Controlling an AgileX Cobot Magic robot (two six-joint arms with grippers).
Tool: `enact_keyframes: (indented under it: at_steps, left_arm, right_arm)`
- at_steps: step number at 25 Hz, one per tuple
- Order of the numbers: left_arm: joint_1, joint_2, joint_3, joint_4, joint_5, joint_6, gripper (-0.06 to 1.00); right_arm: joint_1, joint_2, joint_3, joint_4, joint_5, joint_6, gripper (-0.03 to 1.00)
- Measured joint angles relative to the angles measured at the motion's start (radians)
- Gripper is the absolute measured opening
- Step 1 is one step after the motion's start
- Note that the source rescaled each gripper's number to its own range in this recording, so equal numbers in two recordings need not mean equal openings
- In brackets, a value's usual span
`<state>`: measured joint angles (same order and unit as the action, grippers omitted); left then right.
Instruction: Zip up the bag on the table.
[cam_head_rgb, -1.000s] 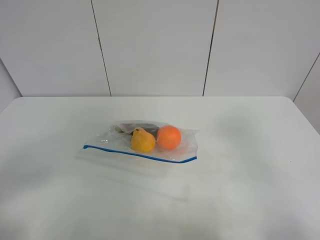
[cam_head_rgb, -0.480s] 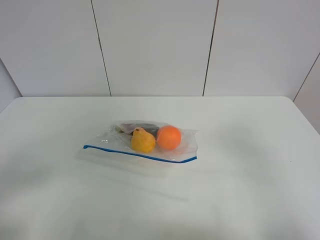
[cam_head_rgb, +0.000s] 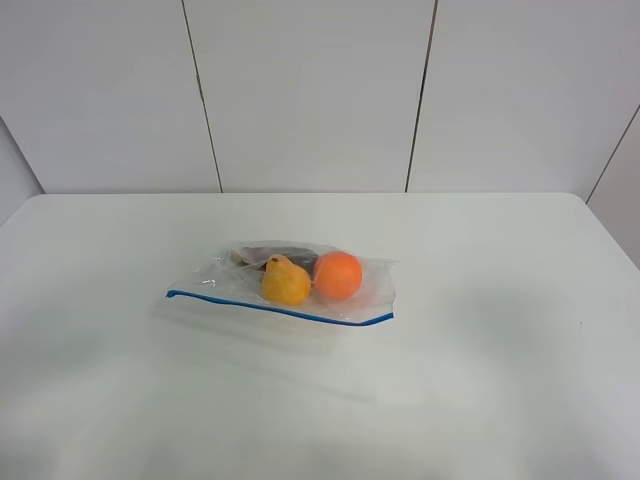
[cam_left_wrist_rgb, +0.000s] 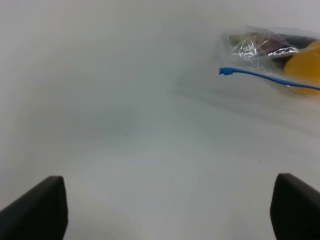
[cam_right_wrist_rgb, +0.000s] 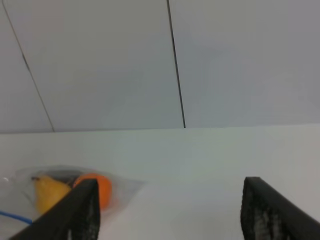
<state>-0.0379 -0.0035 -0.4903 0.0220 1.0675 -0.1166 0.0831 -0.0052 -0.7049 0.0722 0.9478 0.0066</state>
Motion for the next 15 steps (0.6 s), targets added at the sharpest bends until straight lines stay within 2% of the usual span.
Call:
enact_keyframes:
  at_steps: [4, 9, 15]
  left_arm:
    - [0.000, 0.000, 0.000, 0.000, 0.000, 0.000, 0.96]
    - [0.000, 0.000, 0.000, 0.000, 0.000, 0.000, 0.96]
    - [0.000, 0.000, 0.000, 0.000, 0.000, 0.000, 0.96]
  right_arm:
    - [0.001, -0.001, 0.011, 0.018, 0.017, -0.025, 1.00]
    - [0.001, -0.001, 0.061, 0.021, 0.059, -0.057, 0.90]
    - [0.001, -0.001, 0.130, 0.022, 0.080, -0.060, 0.89]
